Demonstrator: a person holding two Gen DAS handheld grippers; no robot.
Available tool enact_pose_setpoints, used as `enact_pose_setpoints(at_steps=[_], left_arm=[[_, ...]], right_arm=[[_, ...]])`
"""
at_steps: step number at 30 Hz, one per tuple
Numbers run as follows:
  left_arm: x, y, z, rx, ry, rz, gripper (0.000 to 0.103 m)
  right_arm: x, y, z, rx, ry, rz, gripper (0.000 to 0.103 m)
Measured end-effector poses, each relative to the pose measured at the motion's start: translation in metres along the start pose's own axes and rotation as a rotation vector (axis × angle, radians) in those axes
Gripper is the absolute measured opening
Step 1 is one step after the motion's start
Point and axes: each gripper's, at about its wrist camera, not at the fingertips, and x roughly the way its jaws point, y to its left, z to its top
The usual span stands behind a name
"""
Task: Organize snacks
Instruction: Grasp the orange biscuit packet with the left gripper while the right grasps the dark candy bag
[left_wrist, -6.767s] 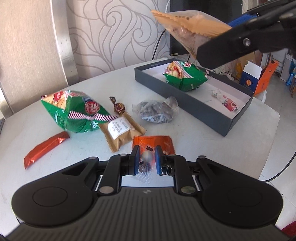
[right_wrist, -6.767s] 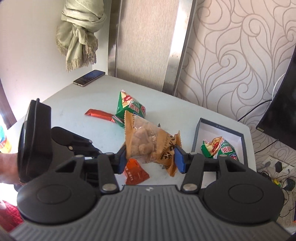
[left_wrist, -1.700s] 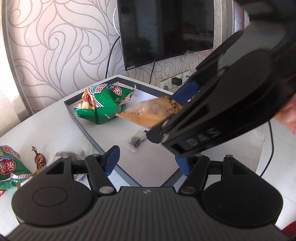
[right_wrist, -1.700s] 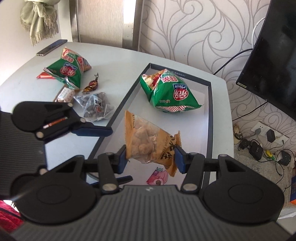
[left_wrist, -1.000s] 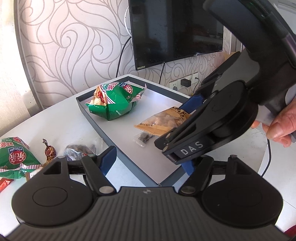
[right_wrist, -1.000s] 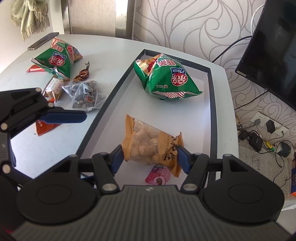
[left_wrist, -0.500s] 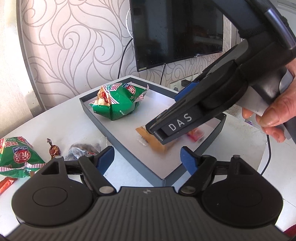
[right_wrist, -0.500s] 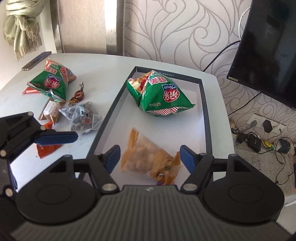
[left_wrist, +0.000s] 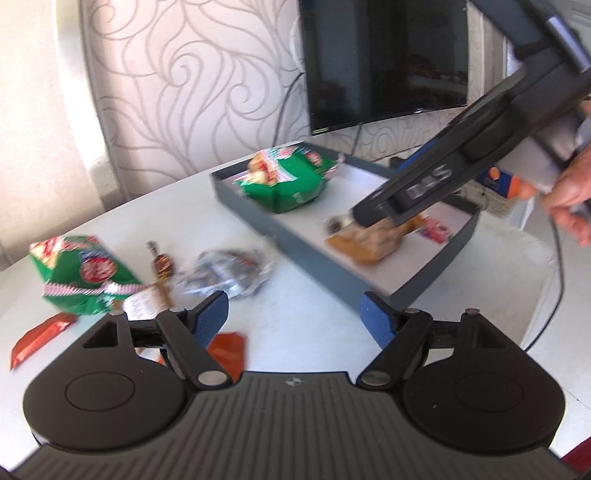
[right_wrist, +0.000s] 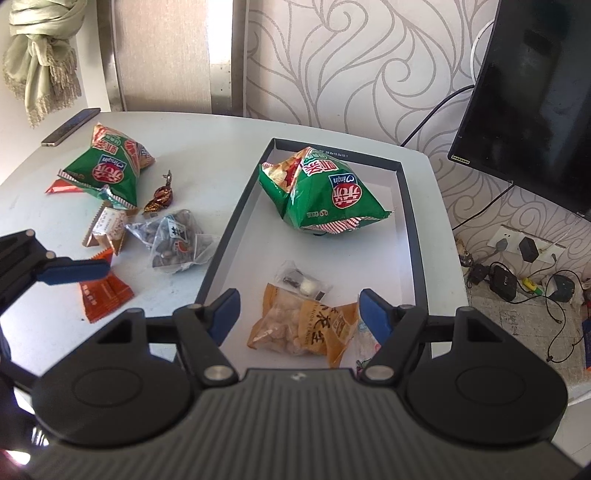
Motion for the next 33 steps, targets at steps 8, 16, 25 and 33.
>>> enact_pose_setpoints(at_steps=[8,16,25,33], left_arm=[[0.008,0.031,-0.025,-0.051,0.045,0.079,0.082],[0.018,0.046,-0.026,-0.08,0.071,0.066,0.08],[0.017,0.043,-0.022,-0.086,0.085,0.022,0.058],[0.01,0.051,-0.028,-0.14,0.088,0.035,0.058]], right_arm=[[-0.011,0.011,0.003,-0.017,-0.016,0.004,0.073],[-0.009,0.034,0.01,-0.097,-0.008,0.055,0.073],[0.012,0.065,0.028,-0.255,-0.025,0.138,0.073],[0.046,0.091,0.049,-0.413,-0.015,0.251,0.073]])
